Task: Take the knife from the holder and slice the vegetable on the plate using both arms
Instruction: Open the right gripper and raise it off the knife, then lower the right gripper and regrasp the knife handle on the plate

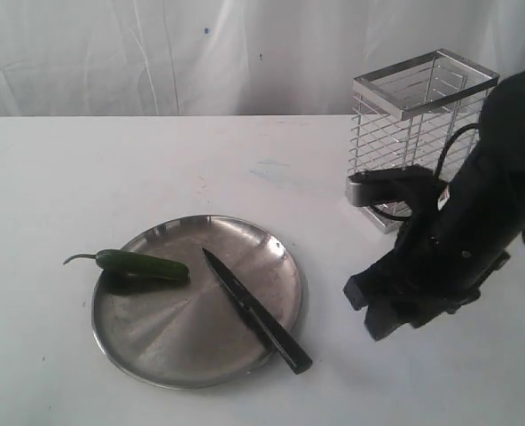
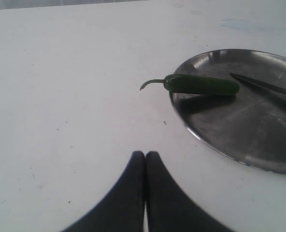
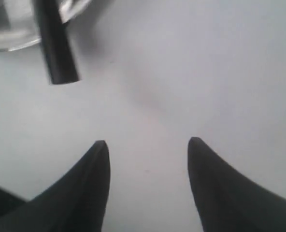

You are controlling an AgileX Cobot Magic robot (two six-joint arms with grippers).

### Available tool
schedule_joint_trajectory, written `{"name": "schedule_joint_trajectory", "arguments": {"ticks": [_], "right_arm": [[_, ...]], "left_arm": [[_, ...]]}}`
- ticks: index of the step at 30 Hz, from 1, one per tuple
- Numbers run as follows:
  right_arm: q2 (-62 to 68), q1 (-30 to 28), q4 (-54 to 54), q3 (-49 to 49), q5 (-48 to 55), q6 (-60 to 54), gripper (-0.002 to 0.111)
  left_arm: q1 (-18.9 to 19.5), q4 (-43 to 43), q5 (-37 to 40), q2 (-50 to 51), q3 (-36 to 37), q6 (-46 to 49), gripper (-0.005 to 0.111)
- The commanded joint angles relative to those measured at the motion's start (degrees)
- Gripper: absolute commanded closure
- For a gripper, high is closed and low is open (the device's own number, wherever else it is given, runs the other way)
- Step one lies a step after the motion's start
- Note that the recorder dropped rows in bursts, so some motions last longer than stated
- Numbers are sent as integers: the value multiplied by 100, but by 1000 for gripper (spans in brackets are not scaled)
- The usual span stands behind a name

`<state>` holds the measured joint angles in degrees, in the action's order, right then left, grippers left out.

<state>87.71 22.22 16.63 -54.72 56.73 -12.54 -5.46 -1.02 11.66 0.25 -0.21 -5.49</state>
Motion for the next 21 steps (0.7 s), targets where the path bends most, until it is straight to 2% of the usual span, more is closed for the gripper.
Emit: {"name": "schedule_joint_trajectory", "arguments": {"ticks": [1,5,10,16,21], "right_arm": [[730,-528,2035,-212,1018,-1850,61],[1145,-870,2979,-352,1323,-2739,61],[1250,-1157,2958,-460,1286,-2981,61],[1261,-1171,3010,-174,660,-3147,61],[1334,-1131,2985,113,-452,-3147,61]], "left_arm": [[14,-15,-12,-25,21,-2,107],[14,-15,-12,-25,21,-2,107],[14,-15,-12,-25,21,-2,107],[14,-15,-12,-25,21,-2,107],[14,-15,-12,-25,21,-2,107]]}}
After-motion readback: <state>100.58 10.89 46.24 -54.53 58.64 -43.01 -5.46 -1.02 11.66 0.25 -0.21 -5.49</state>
